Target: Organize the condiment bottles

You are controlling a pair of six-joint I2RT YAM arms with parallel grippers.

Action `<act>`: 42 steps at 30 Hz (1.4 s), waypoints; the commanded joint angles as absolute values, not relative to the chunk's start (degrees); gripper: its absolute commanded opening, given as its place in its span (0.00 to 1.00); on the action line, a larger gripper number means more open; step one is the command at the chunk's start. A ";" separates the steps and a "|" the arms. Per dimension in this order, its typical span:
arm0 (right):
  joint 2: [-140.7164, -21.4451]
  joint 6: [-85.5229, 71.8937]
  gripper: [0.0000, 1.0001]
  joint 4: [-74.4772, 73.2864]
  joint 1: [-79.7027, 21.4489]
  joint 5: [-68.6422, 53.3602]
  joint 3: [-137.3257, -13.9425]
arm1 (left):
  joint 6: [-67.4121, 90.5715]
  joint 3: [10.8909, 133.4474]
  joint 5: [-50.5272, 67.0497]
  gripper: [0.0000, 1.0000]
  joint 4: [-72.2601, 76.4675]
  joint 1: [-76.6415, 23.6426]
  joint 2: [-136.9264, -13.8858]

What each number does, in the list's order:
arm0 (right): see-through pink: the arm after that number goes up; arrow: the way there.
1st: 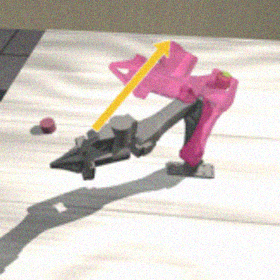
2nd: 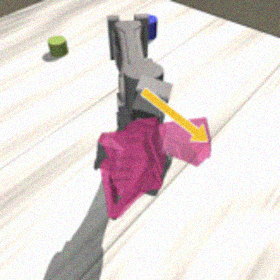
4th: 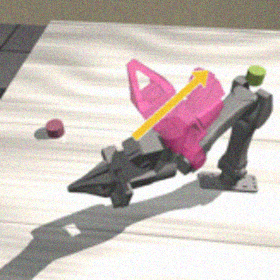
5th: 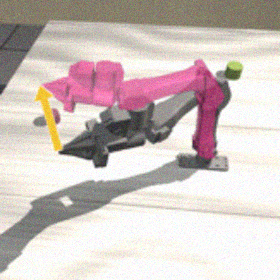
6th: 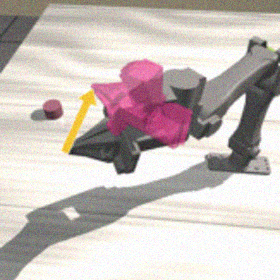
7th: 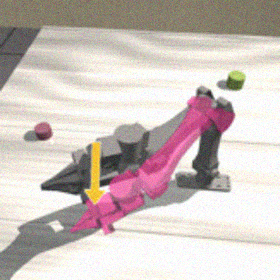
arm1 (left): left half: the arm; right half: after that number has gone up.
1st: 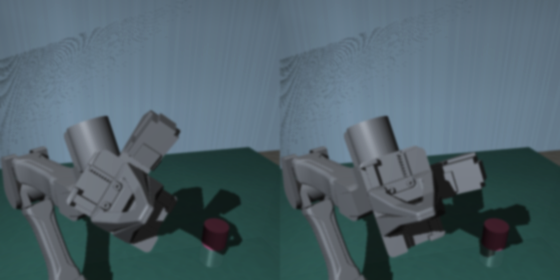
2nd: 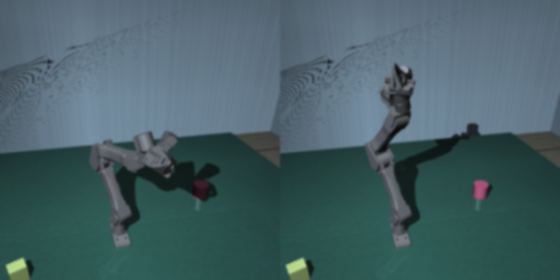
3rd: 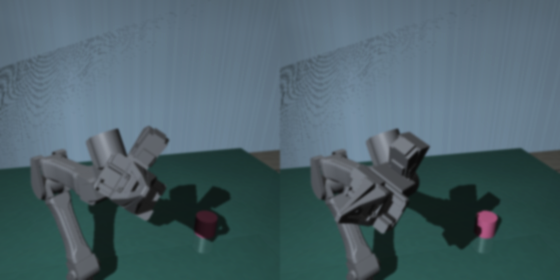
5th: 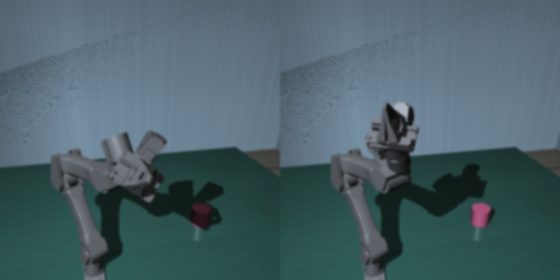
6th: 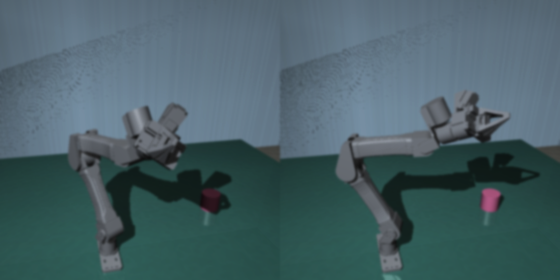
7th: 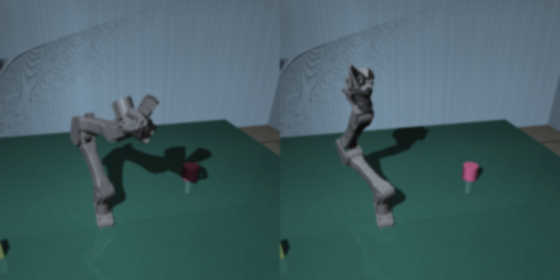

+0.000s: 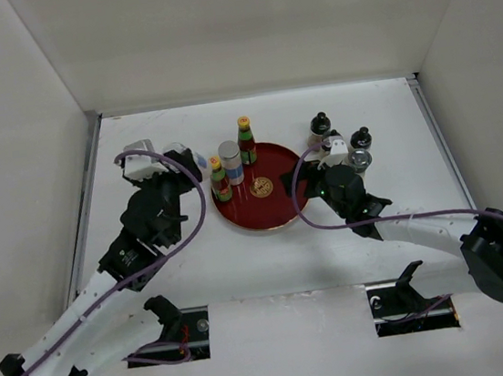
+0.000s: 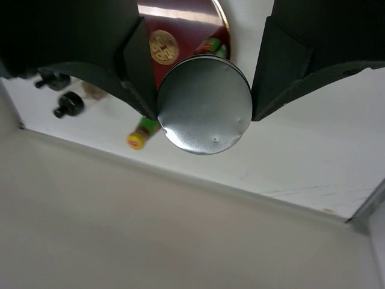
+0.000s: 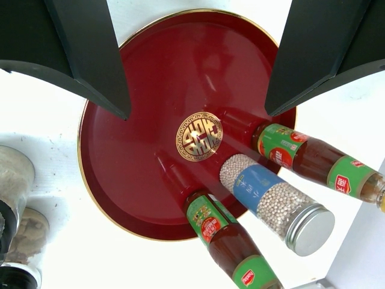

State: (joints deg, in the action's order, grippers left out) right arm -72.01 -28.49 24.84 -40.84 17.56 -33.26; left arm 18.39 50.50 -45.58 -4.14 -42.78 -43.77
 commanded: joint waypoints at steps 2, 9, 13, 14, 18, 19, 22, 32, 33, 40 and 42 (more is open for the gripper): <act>-70.22 -28.74 1.00 26.98 -40.12 18.63 -33.13 | 11.79 52.04 -46.32 0.25 2.28 -52.23 -45.00; -68.99 -29.53 1.00 27.16 -38.98 19.07 -32.26 | 10.28 46.06 -46.58 0.25 10.01 -59.98 -52.63; -69.17 -29.62 1.00 27.42 -38.63 18.99 -32.08 | 11.60 43.42 -45.18 0.26 15.72 -58.84 -59.83; -69.26 -29.62 1.00 27.25 -38.54 18.98 -32.17 | 11.60 43.16 -44.83 0.26 16.69 -58.75 -61.51; -69.43 -29.62 1.00 27.42 -38.80 18.72 -32.26 | 11.78 42.28 -44.74 0.26 21.00 -57.17 -65.82; -69.61 -29.62 1.00 27.42 -38.80 18.72 -32.26 | 11.95 42.10 -44.65 0.26 21.35 -56.65 -66.44; -69.70 -29.44 1.00 27.42 -38.89 18.81 -32.43 | 12.65 41.40 -43.86 0.26 21.62 -55.59 -68.46; -69.87 -29.36 1.00 27.33 -38.89 18.81 -32.52 | 19.68 35.42 -42.72 0.33 21.80 -53.31 -69.70; -69.87 -29.44 1.00 27.42 -38.89 18.81 -32.52 | 19.95 35.25 -42.45 0.34 21.71 -53.13 -69.78; -69.87 -29.35 1.00 27.42 -38.80 18.81 -32.43 | 19.87 34.63 -41.75 0.69 21.27 -53.30 -68.56; -69.87 -29.10 1.00 27.16 -38.89 18.98 -32.69 | 19.25 34.63 -41.84 0.78 21.44 -53.57 -67.07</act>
